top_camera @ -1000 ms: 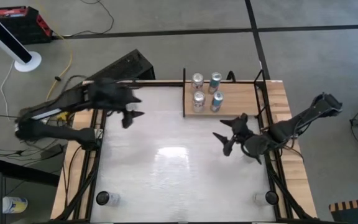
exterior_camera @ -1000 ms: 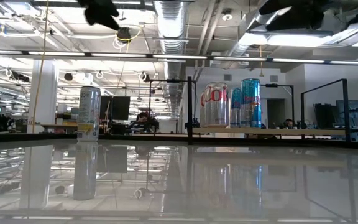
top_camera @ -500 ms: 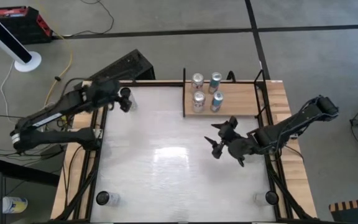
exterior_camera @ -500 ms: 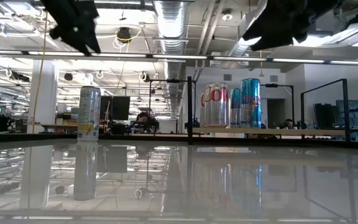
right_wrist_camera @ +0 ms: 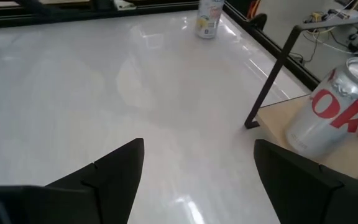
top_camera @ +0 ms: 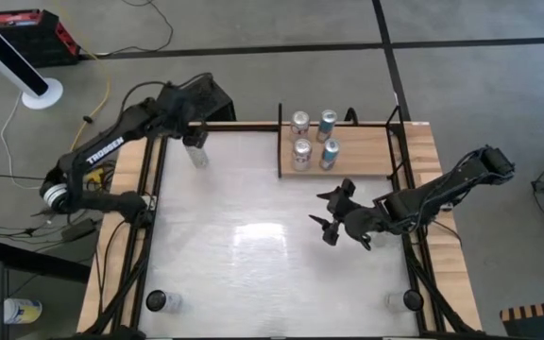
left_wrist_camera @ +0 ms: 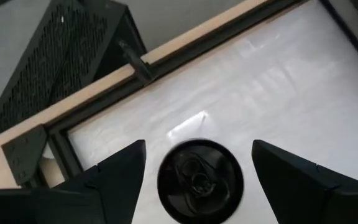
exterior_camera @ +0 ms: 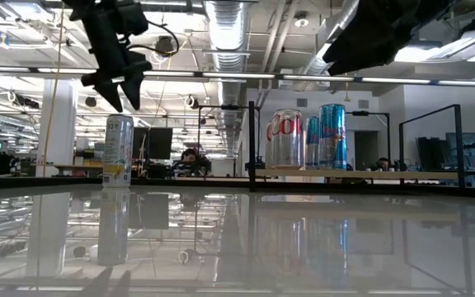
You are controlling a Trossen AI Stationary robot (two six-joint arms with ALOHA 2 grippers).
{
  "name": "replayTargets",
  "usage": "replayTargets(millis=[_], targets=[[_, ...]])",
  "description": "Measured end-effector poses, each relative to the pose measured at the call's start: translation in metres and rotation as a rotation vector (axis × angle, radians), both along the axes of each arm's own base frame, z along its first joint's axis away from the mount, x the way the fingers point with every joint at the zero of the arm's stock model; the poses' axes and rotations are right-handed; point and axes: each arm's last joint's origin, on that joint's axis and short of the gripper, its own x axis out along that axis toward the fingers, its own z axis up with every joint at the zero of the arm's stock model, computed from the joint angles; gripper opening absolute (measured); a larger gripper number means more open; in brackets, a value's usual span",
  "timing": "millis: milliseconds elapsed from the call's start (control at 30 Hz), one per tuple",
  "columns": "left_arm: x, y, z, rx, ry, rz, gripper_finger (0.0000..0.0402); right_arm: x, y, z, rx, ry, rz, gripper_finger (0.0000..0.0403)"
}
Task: Place canned beverage on shelf
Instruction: Put the top left black can on the shelf
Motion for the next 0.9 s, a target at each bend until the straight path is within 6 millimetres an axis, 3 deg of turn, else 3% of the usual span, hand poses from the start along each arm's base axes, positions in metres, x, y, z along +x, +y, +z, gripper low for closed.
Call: replayTargets(millis=[367,900], targets=[[0.013,0.015,-0.026,-0.152,0.021,-0.077,0.0323,0.000,0.001,0.000,-0.033,0.016,0.026,0.0327],[0.010,0.005,-0.031,-0.227,0.113,-0.100,0.0325,0.000,0.001,0.000,-0.031,0.013,0.024,0.0327]])
